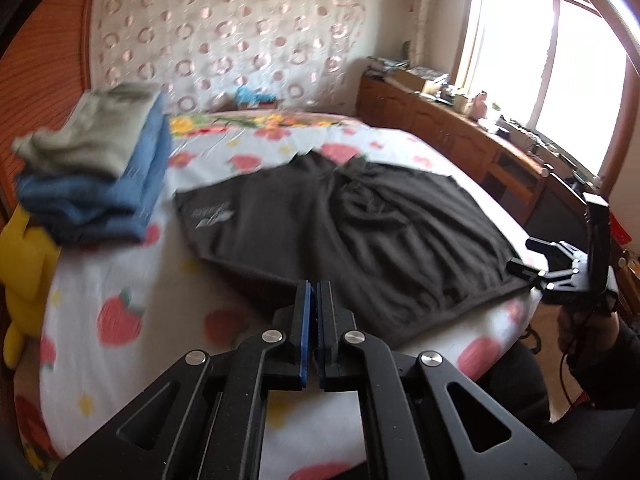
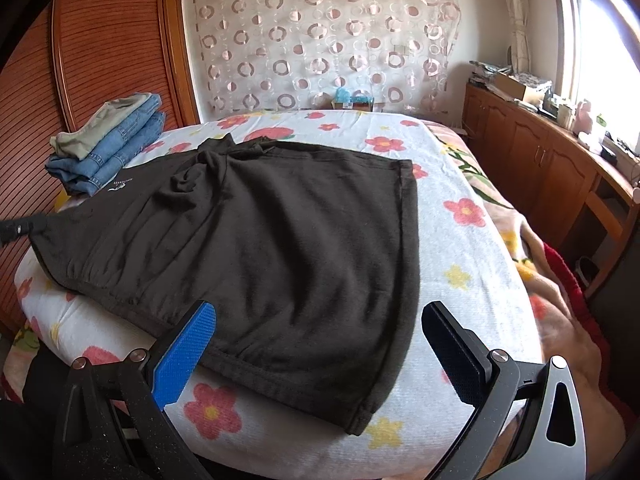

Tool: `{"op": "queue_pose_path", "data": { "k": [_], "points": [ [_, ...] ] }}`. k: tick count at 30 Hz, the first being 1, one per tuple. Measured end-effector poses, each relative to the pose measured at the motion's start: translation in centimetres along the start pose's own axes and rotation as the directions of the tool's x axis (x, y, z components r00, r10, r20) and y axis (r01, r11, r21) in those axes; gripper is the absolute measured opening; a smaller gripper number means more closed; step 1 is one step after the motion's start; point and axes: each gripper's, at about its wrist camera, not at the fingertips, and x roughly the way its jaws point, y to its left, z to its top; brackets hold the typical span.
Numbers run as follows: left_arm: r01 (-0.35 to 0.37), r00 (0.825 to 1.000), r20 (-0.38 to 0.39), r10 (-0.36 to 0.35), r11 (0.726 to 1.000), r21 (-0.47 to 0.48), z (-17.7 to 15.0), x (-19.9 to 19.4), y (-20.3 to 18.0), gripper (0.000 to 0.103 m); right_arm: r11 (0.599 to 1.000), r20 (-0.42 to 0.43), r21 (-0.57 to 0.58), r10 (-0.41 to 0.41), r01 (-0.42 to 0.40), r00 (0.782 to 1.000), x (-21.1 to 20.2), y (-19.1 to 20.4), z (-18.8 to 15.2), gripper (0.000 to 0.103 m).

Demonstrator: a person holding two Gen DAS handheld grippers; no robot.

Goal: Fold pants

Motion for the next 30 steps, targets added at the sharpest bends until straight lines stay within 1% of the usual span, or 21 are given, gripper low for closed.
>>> {"op": "queue_pose_path", "data": {
  "k": [4,8,10,13,15,18,23,24,25,26,27,28,30],
  "points": [
    [0.060,0.998,0.024,-0.061,0.997,0.055,2.7,0.9,-2.2,0.003,1.000,0.003,0.011,0.000,0.000,1.000,0.0,0.0,0.1,0.103],
    [0.102,0.994,0.034,-0.106,0.990,0.101,5.1,2.0,-4.1,0.003,1.000,0.005,0.010,0.000,0.000,1.000,0.2,0.3,0.0,0.103],
    [0.127,0.991,0.032,-0.132,0.985,0.117,6.0,2.5,-4.8,0.000,1.000,0.006,0.006,0.000,0.000,1.000,0.2,0.5,-0.1,0.103],
    [0.167,0.984,0.030,-0.173,0.976,0.138,7.2,3.1,-6.2,0.000,1.000,0.006,0.008,0.002,-0.002,1.000,0.1,0.3,0.0,0.103],
    [0.178,0.983,0.024,-0.184,0.972,0.152,7.6,3.4,-7.0,0.000,1.000,0.008,0.012,0.005,-0.005,1.000,0.2,0.1,0.2,0.103],
    [0.172,0.984,0.020,-0.177,0.972,0.159,7.8,3.8,-7.5,0.000,1.000,0.012,0.013,0.010,-0.010,1.000,0.1,0.0,0.2,0.103],
    [0.103,0.994,0.022,-0.108,0.983,0.154,7.0,3.8,-6.9,0.001,1.000,0.018,0.013,0.015,-0.015,1.000,0.0,0.1,0.0,0.103],
    [0.087,0.996,0.021,-0.091,0.984,0.157,6.9,3.9,-6.8,0.003,1.000,0.018,0.014,0.019,-0.019,1.000,0.1,0.2,0.0,0.103],
    [0.063,0.997,0.023,-0.068,0.985,0.161,6.7,3.9,-6.6,0.006,1.000,0.019,0.014,0.021,-0.022,1.000,0.1,0.3,0.0,0.103],
    [0.035,0.999,0.025,-0.040,0.986,0.163,6.4,4.0,-6.3,0.017,1.000,0.019,0.013,0.023,-0.023,1.000,0.2,0.3,0.1,0.103],
    [0.019,0.999,0.026,-0.023,0.987,0.159,6.2,4.0,-5.9,0.032,1.000,0.019,0.011,0.025,-0.025,1.000,0.2,0.4,0.1,0.103],
    [0.005,1.000,0.030,-0.010,0.989,0.148,5.9,3.9,-5.4,0.040,1.000,0.020,0.009,0.027,-0.028,0.999,0.3,0.5,0.1,0.103],
    [0.007,0.999,0.040,-0.012,0.992,0.124,5.5,3.7,-4.3,0.070,0.999,0.021,0.007,0.034,-0.034,0.999,0.4,0.7,0.2,0.103]
  ]
}}
